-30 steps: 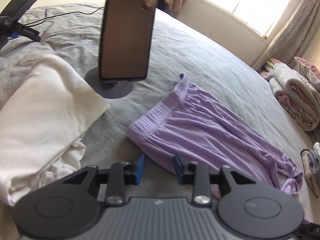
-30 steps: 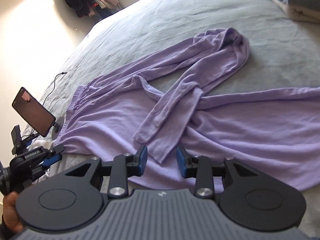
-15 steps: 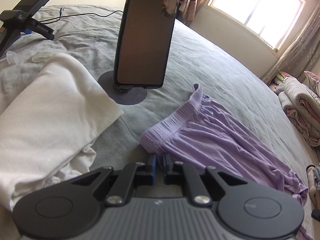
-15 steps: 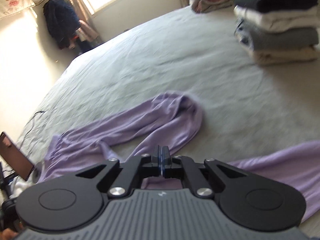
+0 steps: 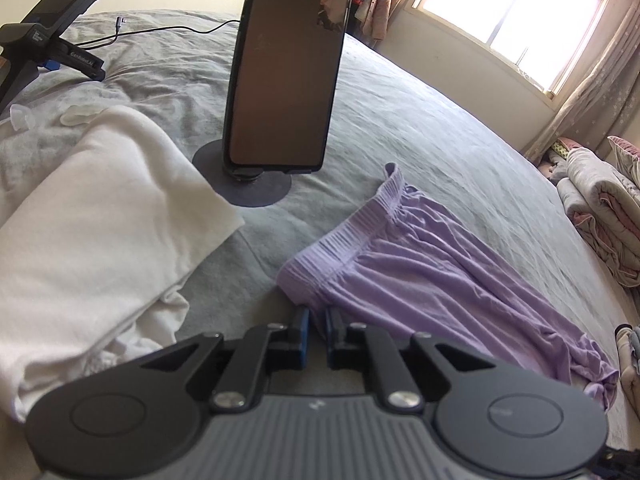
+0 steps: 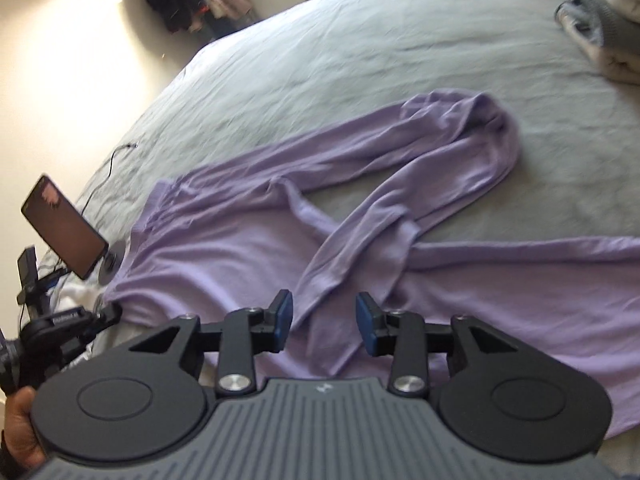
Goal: Fold clothes
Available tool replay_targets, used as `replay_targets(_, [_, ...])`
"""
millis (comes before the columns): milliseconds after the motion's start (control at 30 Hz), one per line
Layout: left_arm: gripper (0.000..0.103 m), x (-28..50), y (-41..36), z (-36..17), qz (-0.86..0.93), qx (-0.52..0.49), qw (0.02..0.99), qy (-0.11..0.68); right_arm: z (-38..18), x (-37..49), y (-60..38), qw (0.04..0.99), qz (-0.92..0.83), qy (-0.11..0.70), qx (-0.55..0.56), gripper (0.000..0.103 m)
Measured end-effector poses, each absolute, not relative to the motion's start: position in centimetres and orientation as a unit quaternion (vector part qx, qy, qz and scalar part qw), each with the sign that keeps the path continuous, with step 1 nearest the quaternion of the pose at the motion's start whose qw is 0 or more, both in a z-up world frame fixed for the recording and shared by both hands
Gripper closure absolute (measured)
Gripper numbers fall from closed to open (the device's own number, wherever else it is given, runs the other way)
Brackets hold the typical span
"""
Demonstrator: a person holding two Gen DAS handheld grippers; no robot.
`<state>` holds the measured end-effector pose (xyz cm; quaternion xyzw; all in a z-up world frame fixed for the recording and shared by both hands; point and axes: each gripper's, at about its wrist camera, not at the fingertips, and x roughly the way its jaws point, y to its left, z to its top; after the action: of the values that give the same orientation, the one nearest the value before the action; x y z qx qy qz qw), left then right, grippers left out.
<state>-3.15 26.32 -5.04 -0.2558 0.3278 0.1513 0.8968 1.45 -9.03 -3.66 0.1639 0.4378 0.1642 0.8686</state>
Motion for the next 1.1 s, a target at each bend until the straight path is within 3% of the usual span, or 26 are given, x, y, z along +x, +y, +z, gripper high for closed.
replay_targets(33, [0.096, -3.2, 26.3, -5.0, 0.151, -0.255, 0.897, 0.328, -3.9, 1.6, -8.4, 0.871, 0.162, 0.437, 0.153, 0.067])
replay_targets(67, [0.096, -3.2, 26.3, -5.0, 0.151, -0.255, 0.897, 0.328, -4.1, 1.7, -7.9, 0.877, 0.157, 0.433, 0.137, 0.075])
replay_targets(100, [0.096, -3.1, 26.3, -5.1, 0.151, -0.254, 0.897, 0.328, -4.2, 1.8, -7.3, 0.882, 0.152, 0.430, 0.122, 0.089])
replay_targets(133, [0.096, -3.1, 26.3, -5.1, 0.151, -0.254, 0.897, 0.328, -4.2, 2.0, -7.2, 0.884, 0.148, 0.427, 0.115, 0.095])
replay_targets(300, [0.096, -3.1, 26.3, -5.1, 0.152, -0.257, 0.896, 0.328, -2.7, 3.1, -9.2, 0.893, 0.118, 0.416, 0.123, 0.098])
replay_targets(567, [0.096, -3.1, 26.9, -5.0, 0.151, -0.284, 0.886, 0.333, 1.5, 5.6, -13.8, 0.922, 0.041, 0.377, 0.080, 0.097])
replay_targets(700, [0.096, -3.2, 27.2, -5.1, 0.148, -0.292, 0.884, 0.334, 1.9, 5.0, -14.6, 0.925, 0.033, 0.371, 0.072, 0.085])
replay_targets(767, [0.096, -3.2, 27.4, -5.1, 0.147, -0.299, 0.882, 0.334, 1.7, 4.2, -14.5, 0.924, 0.047, 0.372, 0.074, 0.068])
replay_targets(800, [0.096, -3.3, 27.5, -5.1, 0.146, -0.303, 0.880, 0.334, 1.5, 3.7, -14.2, 0.923, 0.057, 0.373, 0.072, 0.065])
replay_targets(1100, [0.099, -3.2, 28.1, -5.3, 0.140, -0.323, 0.876, 0.331, -1.2, -2.5, -8.8, 0.899, 0.208, 0.384, 0.027, 0.065])
